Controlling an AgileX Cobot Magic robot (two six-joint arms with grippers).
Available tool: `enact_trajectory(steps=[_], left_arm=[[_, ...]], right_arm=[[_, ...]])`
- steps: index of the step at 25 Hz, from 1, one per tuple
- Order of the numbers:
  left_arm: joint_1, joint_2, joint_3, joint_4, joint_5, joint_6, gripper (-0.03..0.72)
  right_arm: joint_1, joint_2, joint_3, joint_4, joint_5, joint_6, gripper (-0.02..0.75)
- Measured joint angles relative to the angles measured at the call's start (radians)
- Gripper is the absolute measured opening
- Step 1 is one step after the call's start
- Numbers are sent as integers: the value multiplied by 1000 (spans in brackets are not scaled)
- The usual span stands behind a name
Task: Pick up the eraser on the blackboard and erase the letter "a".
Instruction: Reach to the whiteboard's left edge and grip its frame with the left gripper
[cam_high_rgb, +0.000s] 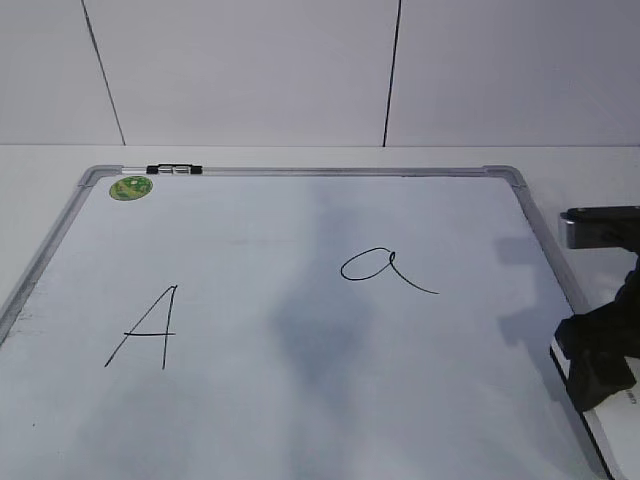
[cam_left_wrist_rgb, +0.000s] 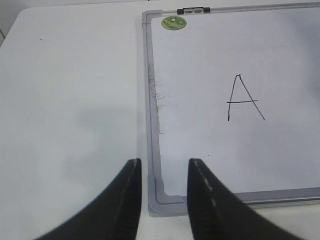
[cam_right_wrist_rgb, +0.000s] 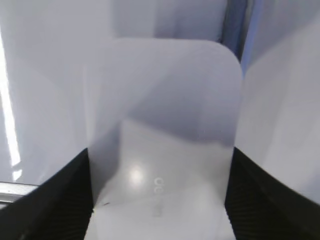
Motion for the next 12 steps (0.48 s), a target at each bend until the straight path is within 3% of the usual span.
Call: enact_trajectory(steps=[12], left_arm=[[0,0,0,0,0,0,235]], right_arm=[[0,-63,-135,0,197,0,582]])
